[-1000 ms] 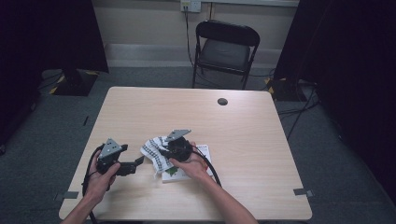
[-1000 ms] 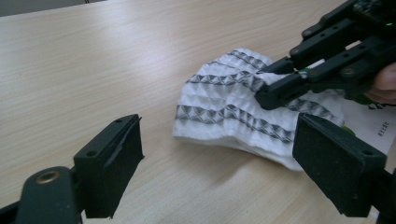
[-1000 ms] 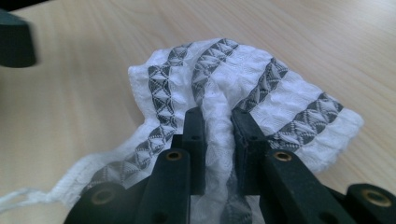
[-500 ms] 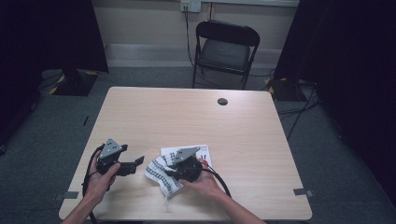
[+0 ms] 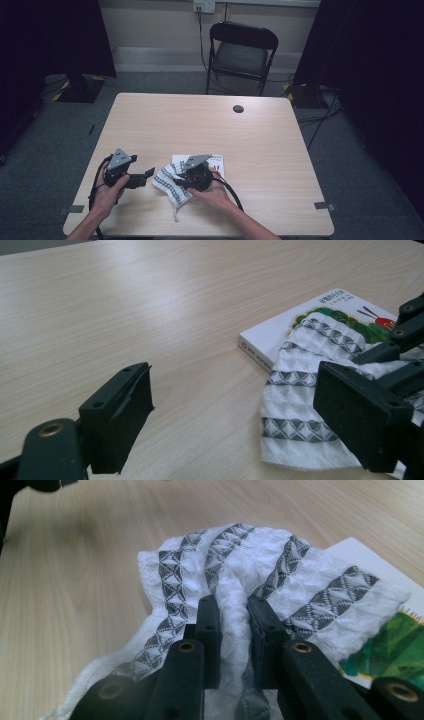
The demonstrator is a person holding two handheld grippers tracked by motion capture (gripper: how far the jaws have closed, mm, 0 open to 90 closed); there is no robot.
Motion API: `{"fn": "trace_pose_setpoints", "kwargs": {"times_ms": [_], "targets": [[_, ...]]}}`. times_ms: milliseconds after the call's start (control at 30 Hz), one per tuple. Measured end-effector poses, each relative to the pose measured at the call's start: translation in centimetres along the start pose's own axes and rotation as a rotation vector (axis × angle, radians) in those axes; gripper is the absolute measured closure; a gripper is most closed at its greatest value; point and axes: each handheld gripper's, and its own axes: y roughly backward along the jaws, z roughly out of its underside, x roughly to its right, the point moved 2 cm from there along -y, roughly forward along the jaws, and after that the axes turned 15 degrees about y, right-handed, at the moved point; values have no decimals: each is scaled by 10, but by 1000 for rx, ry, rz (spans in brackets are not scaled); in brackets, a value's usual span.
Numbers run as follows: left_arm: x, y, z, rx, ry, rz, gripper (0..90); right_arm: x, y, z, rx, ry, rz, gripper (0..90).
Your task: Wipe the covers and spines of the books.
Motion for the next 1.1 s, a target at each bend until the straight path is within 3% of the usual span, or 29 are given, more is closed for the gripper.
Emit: {"fn": "trace_pose_setpoints", "kwargs": {"times_ms": [133, 233, 433, 833, 1100], "targets": [[0, 0, 0, -1, -2, -2, 157, 7, -2, -3, 33, -30, 11, 782], [1, -1, 0, 0, 0, -1, 157, 14, -3, -4, 12, -22, 51, 782], [0, 0, 1, -1, 1, -3, 157, 31, 2, 3, -20, -53, 117, 783], [1, -2, 1, -14, -8, -8, 157, 51, 48, 40, -72, -91, 217, 782], [3, -4, 3, -39, -14, -3, 157, 62, 79, 66, -106, -154, 264, 782]]}}
